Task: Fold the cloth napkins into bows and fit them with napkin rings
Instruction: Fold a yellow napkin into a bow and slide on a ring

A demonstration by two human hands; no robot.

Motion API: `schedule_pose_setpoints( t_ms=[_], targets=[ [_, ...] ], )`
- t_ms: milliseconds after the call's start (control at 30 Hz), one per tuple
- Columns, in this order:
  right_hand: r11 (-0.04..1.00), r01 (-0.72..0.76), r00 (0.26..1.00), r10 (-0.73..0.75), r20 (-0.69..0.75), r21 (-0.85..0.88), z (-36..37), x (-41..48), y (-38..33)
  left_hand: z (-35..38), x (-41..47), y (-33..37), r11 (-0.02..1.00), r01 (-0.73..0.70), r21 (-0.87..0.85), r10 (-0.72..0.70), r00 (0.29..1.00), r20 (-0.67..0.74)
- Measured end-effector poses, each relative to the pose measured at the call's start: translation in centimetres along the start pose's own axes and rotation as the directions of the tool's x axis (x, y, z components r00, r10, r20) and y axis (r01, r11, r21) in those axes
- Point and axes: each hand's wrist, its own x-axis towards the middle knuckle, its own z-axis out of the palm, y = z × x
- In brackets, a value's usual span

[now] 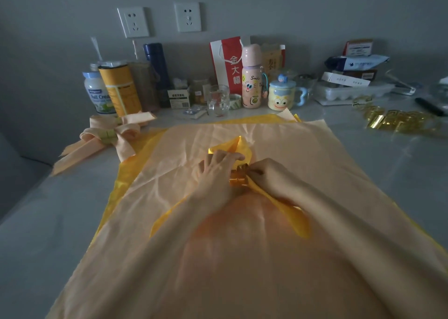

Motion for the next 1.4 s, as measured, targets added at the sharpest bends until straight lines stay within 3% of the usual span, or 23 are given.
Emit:
schedule_pose_setpoints(
  t_ms=[67,133,233,367,500,667,800,933,1133,1267,1400],
  targets=[
    [0.995,-0.018,0.998,0.012,-0.06,-0.102,0.3,-0.1,0.0,-2.1,0.3,0.0,0.993,0.061,-0.103,-0.06,0.998,0.018],
    [0.986,-0.036,0.991,0.015,-0.129,-0.161,0.7,-0.2,-0.1,-3.6,1.4,-0.3,0.98,0.086,-0.177,-0.1,0.993,-0.07],
    [0.98,-0.007,0.981,-0.032,-0.191,-0.201,0.9,-0.8,-0.2,-3.5,4.6,-0.3,0.989,0.145,-0.027,-0.146,0.986,-0.078],
    [0.986,0.025,0.981,-0.056,-0.185,-0.165,1.2,-1.5,-0.1,-1.0,7.6,0.3,0.971,0.239,0.005,-0.237,0.955,0.177],
    [0.992,0.064,0.977,-0.085,-0.197,-0.11,0.9,-0.7,0.4,0.3,9.5,0.3,0.954,0.236,0.184,-0.265,0.952,0.155],
    [0.997,0.075,0.966,-0.08,-0.245,-0.03,0.9,-0.3,0.7,-0.3,9.3,-0.5,0.957,0.287,-0.042,-0.276,0.945,0.174],
    [0.998,0.057,0.949,-0.066,-0.308,-0.038,0.0,0.0,1.0,-1.6,6.5,-1.3,0.981,0.171,-0.088,-0.168,0.985,0.031],
    [0.996,0.083,0.941,-0.085,-0.328,-0.019,0.4,-0.4,1.0,-1.7,3.5,-1.1,0.975,0.093,-0.202,-0.089,0.996,0.031],
    [0.991,0.102,0.969,-0.079,-0.235,0.084,-0.2,-1.7,0.3,-1.5,1.8,0.4,0.997,-0.022,0.069,0.021,1.0,0.014],
    [0.995,0.069,0.986,-0.058,-0.154,0.069,-0.7,-1.8,0.3,-1.6,1.5,1.4,0.983,-0.055,0.176,0.036,0.993,0.109],
    [0.996,0.084,0.989,-0.081,-0.122,0.022,-1.1,-1.5,0.4,-3.3,1.9,1.5,0.988,0.139,-0.062,-0.107,0.925,0.365]
  ],
)
